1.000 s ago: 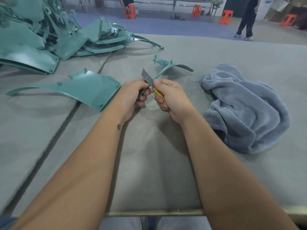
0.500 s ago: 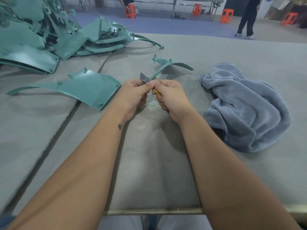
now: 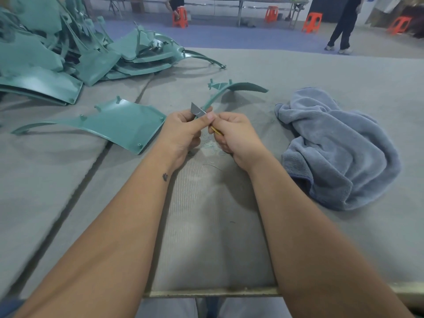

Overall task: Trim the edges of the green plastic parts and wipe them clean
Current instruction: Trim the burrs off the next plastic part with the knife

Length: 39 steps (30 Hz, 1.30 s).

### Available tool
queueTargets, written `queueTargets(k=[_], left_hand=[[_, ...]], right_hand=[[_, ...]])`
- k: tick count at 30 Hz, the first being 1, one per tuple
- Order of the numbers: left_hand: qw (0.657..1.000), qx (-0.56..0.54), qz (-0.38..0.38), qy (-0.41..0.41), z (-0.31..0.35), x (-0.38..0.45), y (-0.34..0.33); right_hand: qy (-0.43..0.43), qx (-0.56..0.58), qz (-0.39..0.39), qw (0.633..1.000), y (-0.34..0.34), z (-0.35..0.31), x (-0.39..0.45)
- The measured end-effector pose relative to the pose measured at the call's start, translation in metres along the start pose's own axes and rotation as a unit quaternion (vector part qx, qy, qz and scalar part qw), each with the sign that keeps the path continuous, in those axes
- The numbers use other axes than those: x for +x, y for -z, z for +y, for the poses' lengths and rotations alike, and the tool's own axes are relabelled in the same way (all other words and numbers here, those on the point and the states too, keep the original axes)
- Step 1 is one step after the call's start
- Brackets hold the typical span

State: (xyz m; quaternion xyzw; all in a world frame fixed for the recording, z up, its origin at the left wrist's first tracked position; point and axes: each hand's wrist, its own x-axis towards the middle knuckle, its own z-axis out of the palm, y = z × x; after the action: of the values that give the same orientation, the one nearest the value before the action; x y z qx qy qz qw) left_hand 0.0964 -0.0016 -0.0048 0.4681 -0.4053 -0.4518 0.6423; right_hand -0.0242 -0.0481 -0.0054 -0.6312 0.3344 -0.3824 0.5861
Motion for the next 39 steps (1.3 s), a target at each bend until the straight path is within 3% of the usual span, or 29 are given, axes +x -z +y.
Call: queueTargets(k=[15,29,32,35,39], left_hand=[[0.997,0.044,0.056,-0.011,-0.003,0.002,-0.003],[0.997,0.042,0.061,0.013,-0.001,-0.001,-0.001],[0.997,0.041,0.062,0.009,0.000,-0.001,0.002],[0.997,0.041,0.068,0.005,0.002,0.000,0.006],[0.996,-0.044,0.045,0.056,0.009,0.002,0.002]], right_hand=[[0.004,0.002,0.060,0.998,-0.004,-0.004,-0.002],[-0.046,0.119,0.198,0.972,0.000,-0.003,0.010],[-0.041,0.176,0.181,0.967,0.005,-0.004,0.007],[-0.040,0.212,0.116,0.970,0.013,-0.007,0.004],[-0.030,0.086,0.024,0.996,0.006,-0.007,0.000]])
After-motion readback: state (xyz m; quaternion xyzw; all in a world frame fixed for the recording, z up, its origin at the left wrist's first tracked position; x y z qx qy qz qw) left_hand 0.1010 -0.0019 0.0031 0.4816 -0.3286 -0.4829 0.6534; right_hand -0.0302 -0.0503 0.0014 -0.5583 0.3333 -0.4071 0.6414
